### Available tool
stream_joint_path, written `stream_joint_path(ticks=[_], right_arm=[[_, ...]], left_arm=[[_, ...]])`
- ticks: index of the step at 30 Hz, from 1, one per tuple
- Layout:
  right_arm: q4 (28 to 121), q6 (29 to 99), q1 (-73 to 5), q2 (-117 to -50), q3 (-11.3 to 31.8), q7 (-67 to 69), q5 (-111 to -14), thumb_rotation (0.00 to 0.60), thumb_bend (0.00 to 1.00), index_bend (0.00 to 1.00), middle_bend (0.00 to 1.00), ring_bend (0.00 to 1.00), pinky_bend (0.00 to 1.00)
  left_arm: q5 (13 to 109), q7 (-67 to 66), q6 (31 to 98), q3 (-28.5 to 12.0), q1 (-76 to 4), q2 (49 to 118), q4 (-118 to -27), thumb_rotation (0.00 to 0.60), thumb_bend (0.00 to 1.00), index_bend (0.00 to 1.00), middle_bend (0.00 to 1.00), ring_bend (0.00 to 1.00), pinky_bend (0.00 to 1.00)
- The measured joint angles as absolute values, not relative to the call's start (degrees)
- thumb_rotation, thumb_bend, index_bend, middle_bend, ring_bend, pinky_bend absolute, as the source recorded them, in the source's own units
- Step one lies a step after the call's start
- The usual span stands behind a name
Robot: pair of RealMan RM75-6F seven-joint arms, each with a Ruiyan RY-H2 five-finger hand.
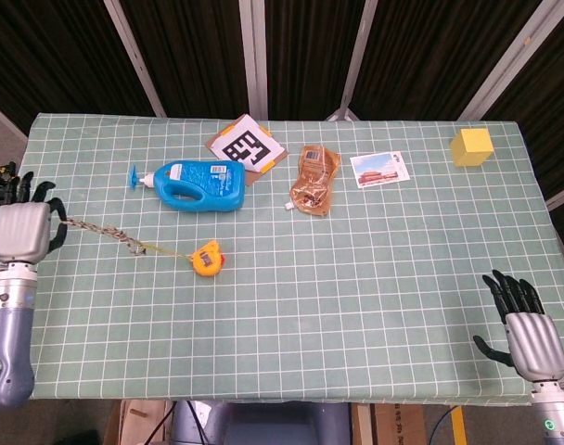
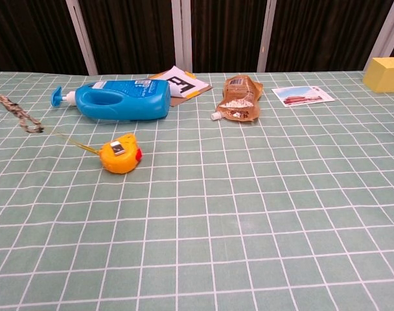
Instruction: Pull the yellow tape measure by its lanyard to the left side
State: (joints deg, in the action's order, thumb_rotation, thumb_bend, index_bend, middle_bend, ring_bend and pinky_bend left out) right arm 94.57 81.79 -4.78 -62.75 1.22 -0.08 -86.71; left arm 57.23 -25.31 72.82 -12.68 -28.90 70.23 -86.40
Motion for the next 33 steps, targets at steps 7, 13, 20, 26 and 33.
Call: stream_joint_path(ticks=[7, 13, 20, 26, 33], right_arm=[[94.4, 81.9, -4.7, -62.9, 1.3, -0.6, -86.5, 0.600, 0.25, 0.00, 0.00, 0.00, 0.00], [94.5, 81.7, -4.8, -62.9, 1.3, -0.9, -86.5, 0.600, 0.25, 0.00, 0.00, 0.00, 0.00], [94.5, 81.6, -4.8, -62.8, 1.3, -1.0, -86.5, 0.600, 0.25, 0.00, 0.00, 0.00, 0.00], [94.4, 81.8, -4.8, -62.8, 1.0, -1.2, -87.5, 0.600, 0.25, 0.00, 0.00, 0.00, 0.00], [93.6, 82.6, -4.9, -62.9, 0.7, -1.8, -89.2, 0.600, 0.25, 0.00, 0.00, 0.00, 0.00]], left_arm=[[56.3, -22.0, 71.9, -13.2, -27.4, 68.5, -82.7, 0.600, 0.51, 0.57, 0.19, 0.00, 0.06], [55.6, -19.5, 70.2, -13.4, -26.6, 67.8, -81.8, 0.600, 0.28, 0.37, 0.09, 0.00, 0.01], [55.7, -17.2, 69.4, -13.0, -25.4, 66.6, -85.7, 0.600, 0.12, 0.12, 0.00, 0.00, 0.00], [59.4, -13.3, 71.8, -11.5, -22.3, 64.5, -95.4, 0.600, 0.04, 0.01, 0.00, 0.00, 0.00], [76.7, -10.1, 80.1, -3.9, -15.4, 63.0, -101.9, 0.600, 0.01, 0.00, 0.00, 0.00, 0.00]])
